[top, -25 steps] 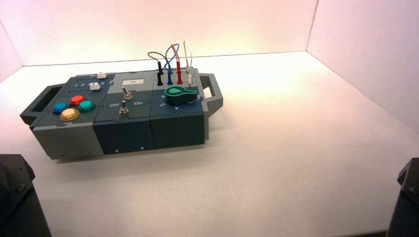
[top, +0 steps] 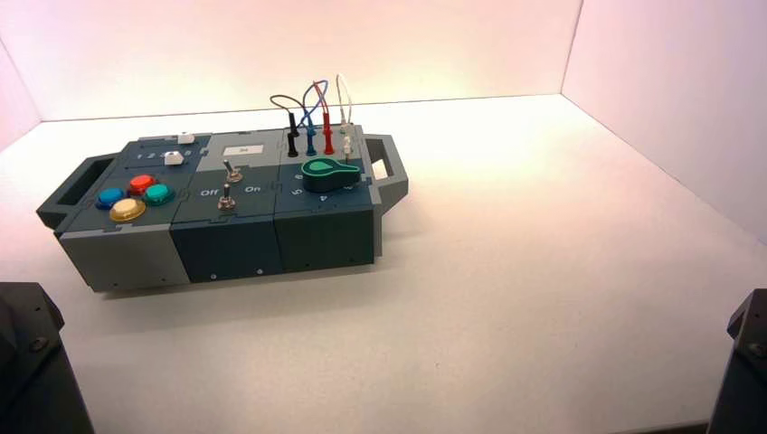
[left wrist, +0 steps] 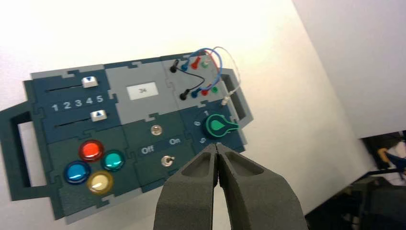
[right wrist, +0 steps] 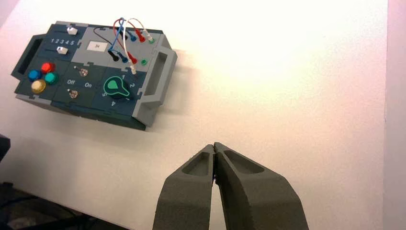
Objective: Push the red button with the right gripper.
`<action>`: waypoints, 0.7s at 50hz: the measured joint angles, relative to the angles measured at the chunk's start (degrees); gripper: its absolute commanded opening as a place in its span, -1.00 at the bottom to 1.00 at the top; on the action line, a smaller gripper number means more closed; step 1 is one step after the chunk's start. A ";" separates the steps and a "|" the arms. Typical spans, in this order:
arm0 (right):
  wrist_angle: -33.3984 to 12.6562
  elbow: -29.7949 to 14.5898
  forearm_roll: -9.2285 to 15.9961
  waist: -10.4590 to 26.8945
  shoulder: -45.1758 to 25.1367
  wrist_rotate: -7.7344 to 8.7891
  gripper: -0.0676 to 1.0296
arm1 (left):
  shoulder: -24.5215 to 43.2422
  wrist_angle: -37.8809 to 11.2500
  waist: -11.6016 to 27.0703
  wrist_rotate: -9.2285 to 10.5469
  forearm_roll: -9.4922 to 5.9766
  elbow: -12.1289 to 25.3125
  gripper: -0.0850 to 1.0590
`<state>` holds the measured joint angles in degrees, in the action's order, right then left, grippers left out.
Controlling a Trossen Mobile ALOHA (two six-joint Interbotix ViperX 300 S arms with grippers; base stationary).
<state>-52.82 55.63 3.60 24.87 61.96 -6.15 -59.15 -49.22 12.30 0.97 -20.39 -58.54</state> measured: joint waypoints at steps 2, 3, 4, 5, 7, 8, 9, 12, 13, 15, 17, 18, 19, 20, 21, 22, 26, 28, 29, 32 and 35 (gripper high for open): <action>-0.26 0.00 0.00 0.00 -0.09 0.00 -0.92 | 0.26 0.00 -1.58 -0.09 1.05 0.00 -0.91; -0.53 0.00 0.00 0.00 -0.09 0.00 -0.92 | 0.35 0.00 -2.11 -0.09 1.32 0.00 -0.91; -0.88 -0.09 0.00 0.00 -0.26 0.00 -0.92 | 0.44 0.00 -2.81 -0.09 1.49 -0.09 -0.91; -0.88 -0.09 0.00 0.00 -0.35 0.00 -0.92 | 0.62 0.00 -4.22 -0.09 1.76 0.00 -0.91; -1.23 -0.44 0.00 0.00 -0.70 0.09 -0.92 | 0.79 0.00 -5.36 -0.18 1.85 0.00 -0.91; -1.32 -0.53 -0.09 0.00 -0.79 0.09 -0.92 | 0.79 0.00 -6.06 -0.18 1.93 0.00 -0.91; -1.32 -0.70 -0.09 0.00 -0.97 0.09 -0.92 | 0.88 0.00 -6.59 -0.18 2.02 -0.09 -0.91; -1.49 -1.14 0.00 0.00 -1.41 0.18 -0.92 | 1.14 -0.18 -8.53 -0.44 2.11 -0.09 -0.91; -1.49 -1.32 0.00 0.00 -1.58 0.18 -0.92 | 1.14 -0.26 -9.23 -0.53 2.29 0.00 -0.91; -1.49 -2.11 0.09 0.00 -2.55 0.26 -0.92 | 1.41 -0.62 -10.90 -0.62 2.55 -0.09 -0.91; -1.49 -2.64 0.09 0.00 -3.08 0.35 -0.92 | 1.58 -0.79 -11.16 -0.62 2.81 0.00 -0.91; -1.49 -2.81 0.09 0.00 -3.43 0.53 -0.92 | 2.02 -1.05 -11.69 -0.70 3.60 0.00 -0.91; -1.41 -3.16 0.18 0.00 -3.96 0.70 -0.92 | 2.02 -1.14 -11.78 -0.62 3.69 -0.09 -0.91; -1.41 -3.16 0.18 0.00 -3.96 0.70 -0.92 | 2.02 -1.14 -11.78 -0.62 3.69 -0.09 -0.91; -1.32 -4.04 0.18 0.00 -5.27 0.97 -0.92 | 2.37 -1.32 -12.30 -0.70 4.22 0.00 -0.91; -1.23 -4.66 0.26 0.00 -6.42 1.05 -0.92 | 3.34 -1.67 -13.54 -0.62 5.54 0.00 -0.91; -0.70 -5.89 0.44 0.00 -8.96 1.58 -0.92 | 4.92 -1.85 -13.89 -0.62 7.03 0.09 -0.91; -0.35 -6.59 0.70 0.00 -10.02 1.76 -0.92 | 5.98 -2.02 -13.97 -0.70 7.73 0.35 -0.91; -0.35 -6.59 0.70 0.09 -10.11 1.76 -0.92 | 6.50 -2.20 -13.97 -0.70 8.17 0.53 -0.91; 0.18 -7.29 1.05 0.00 -11.69 1.76 -0.92 | 8.17 -2.72 -14.24 -0.70 8.96 1.49 -0.91; 0.70 -7.91 1.41 0.00 -12.83 1.85 -0.92 | 9.67 -3.43 -14.41 -0.62 9.67 2.37 -0.91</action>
<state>-52.12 47.72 5.01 24.87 49.13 -4.31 -49.48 -52.65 -2.11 0.35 -10.72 -56.16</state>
